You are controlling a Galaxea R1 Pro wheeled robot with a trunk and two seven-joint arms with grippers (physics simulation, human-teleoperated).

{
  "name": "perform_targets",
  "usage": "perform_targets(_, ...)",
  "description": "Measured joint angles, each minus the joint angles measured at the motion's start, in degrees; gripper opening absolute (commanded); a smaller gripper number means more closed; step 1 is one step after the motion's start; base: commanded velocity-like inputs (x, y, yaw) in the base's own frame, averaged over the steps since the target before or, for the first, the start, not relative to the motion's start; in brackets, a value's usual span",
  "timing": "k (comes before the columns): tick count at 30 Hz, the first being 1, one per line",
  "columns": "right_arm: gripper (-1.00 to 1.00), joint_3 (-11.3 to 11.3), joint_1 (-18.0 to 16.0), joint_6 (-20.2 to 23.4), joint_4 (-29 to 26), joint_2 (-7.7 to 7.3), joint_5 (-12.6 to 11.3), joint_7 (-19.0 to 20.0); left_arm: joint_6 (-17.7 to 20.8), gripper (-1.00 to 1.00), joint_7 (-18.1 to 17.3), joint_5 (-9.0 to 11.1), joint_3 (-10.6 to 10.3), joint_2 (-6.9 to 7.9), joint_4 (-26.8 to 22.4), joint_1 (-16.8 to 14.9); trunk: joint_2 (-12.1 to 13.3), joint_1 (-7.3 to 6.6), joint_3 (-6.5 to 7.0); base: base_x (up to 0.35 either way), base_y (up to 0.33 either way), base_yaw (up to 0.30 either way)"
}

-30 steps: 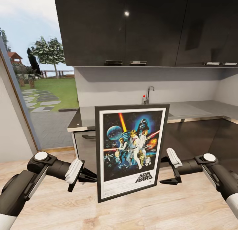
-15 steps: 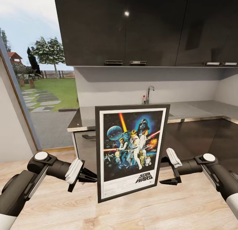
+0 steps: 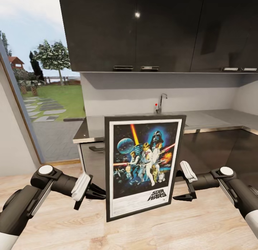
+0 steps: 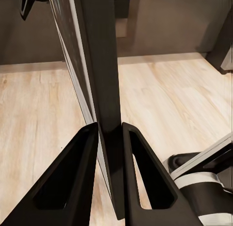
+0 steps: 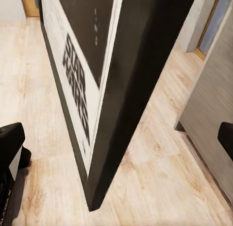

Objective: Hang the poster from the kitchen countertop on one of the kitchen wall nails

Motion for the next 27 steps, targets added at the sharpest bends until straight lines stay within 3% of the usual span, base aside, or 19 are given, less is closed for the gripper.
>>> perform_targets(23,1.00,0.0,0.0,0.0,0.0,0.00,0.0,0.0,0.0,-1.00,0.0,0.0,-0.9,0.00,-0.1,0.0,0.0,0.00,0.00,0.000,0.000,0.000)
perform_targets(24,-1.00,0.0,0.0,0.0,0.0,0.00,0.0,0.0,0.0,-1.00,0.0,0.0,-0.9,0.00,-0.1,0.0,0.0,0.00,0.00,0.000,0.000,0.000)
perform_targets(27,-1.00,0.0,0.0,0.0,0.0,0.00,0.0,0.0,0.0,-1.00,0.0,0.0,-0.9,0.00,-0.1,0.0,0.0,0.00,0.00,0.000,0.000,0.000)
